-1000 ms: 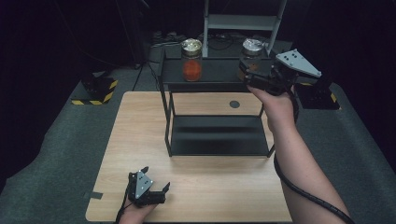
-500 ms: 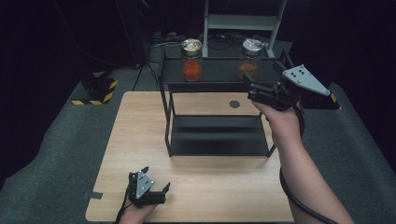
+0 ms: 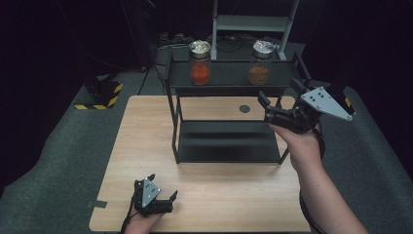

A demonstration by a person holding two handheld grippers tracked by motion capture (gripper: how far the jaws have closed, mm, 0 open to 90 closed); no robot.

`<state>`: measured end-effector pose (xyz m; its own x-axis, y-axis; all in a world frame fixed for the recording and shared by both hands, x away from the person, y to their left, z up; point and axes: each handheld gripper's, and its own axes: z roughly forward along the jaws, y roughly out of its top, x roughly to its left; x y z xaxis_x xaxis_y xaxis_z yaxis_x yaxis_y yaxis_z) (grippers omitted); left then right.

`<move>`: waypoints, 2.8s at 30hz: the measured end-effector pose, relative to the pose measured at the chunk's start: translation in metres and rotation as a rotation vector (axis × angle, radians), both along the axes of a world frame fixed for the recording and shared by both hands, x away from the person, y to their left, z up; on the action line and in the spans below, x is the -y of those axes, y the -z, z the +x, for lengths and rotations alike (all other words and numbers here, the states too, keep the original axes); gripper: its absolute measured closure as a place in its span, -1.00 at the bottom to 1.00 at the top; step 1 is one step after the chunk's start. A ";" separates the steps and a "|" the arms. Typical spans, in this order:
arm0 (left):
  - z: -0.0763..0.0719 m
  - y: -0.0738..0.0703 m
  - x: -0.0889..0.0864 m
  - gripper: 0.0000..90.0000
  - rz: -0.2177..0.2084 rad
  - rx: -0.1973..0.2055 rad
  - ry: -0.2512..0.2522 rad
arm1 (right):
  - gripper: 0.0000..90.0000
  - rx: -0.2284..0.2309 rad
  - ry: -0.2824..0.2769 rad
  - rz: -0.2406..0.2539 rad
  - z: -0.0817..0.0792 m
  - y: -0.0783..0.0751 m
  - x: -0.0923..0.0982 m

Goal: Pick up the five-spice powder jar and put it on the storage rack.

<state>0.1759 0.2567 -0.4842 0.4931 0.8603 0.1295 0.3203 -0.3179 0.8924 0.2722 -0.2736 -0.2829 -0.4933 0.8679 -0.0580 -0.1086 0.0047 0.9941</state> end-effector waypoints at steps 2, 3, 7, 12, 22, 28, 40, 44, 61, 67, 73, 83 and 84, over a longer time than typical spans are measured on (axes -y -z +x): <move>-0.001 0.000 0.000 -0.98 0.001 0.003 0.000 | -1.00 -0.001 0.002 -0.017 -0.003 0.005 0.001; -0.001 0.000 0.000 -0.99 0.002 0.005 0.002 | -1.00 -0.003 0.003 -0.019 -0.004 0.006 0.001; -0.001 0.001 -0.002 -0.98 -0.009 0.006 0.001 | -1.00 -0.014 0.003 -0.041 -0.009 0.017 0.003; -0.002 0.002 -0.002 -0.98 -0.005 0.012 0.010 | -1.00 -0.028 0.003 -0.062 -0.014 0.033 0.005; -0.003 0.002 0.000 -0.98 0.008 0.022 0.010 | -1.00 -0.049 -0.002 -0.128 -0.028 0.067 0.006; -0.004 0.003 0.000 -0.98 0.007 0.028 0.008 | -1.00 -0.060 -0.001 -0.153 -0.035 0.081 0.006; -0.004 0.003 0.000 -0.99 0.010 0.029 0.011 | -1.00 -0.077 0.002 -0.196 -0.051 0.110 0.006; -0.005 0.003 0.001 -0.98 0.012 0.028 0.011 | -1.00 -0.093 -0.001 -0.206 -0.056 0.119 0.006; -0.005 0.003 0.001 -0.98 0.014 0.029 0.013 | -1.00 -0.215 0.013 -0.254 -0.068 0.167 0.013; -0.005 0.003 0.002 -0.98 0.016 0.028 0.010 | -1.00 -0.270 0.035 -0.263 -0.070 0.185 0.020; -0.005 0.003 0.002 -0.98 0.020 0.030 0.010 | -1.00 -0.315 0.057 -0.279 -0.073 0.198 0.024; -0.004 0.002 0.004 -0.98 0.033 0.028 0.012 | -1.00 -0.349 0.091 -0.334 -0.079 0.206 0.028; -0.004 0.002 0.004 -0.98 0.034 0.029 0.013 | -1.00 -0.357 0.095 -0.348 -0.079 0.204 0.027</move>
<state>0.1714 0.2524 -0.4860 0.4996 0.8488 0.1730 0.2904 -0.3523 0.8897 0.1929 -0.3003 -0.4871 -0.4546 0.8694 -0.1936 0.2549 0.3352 0.9070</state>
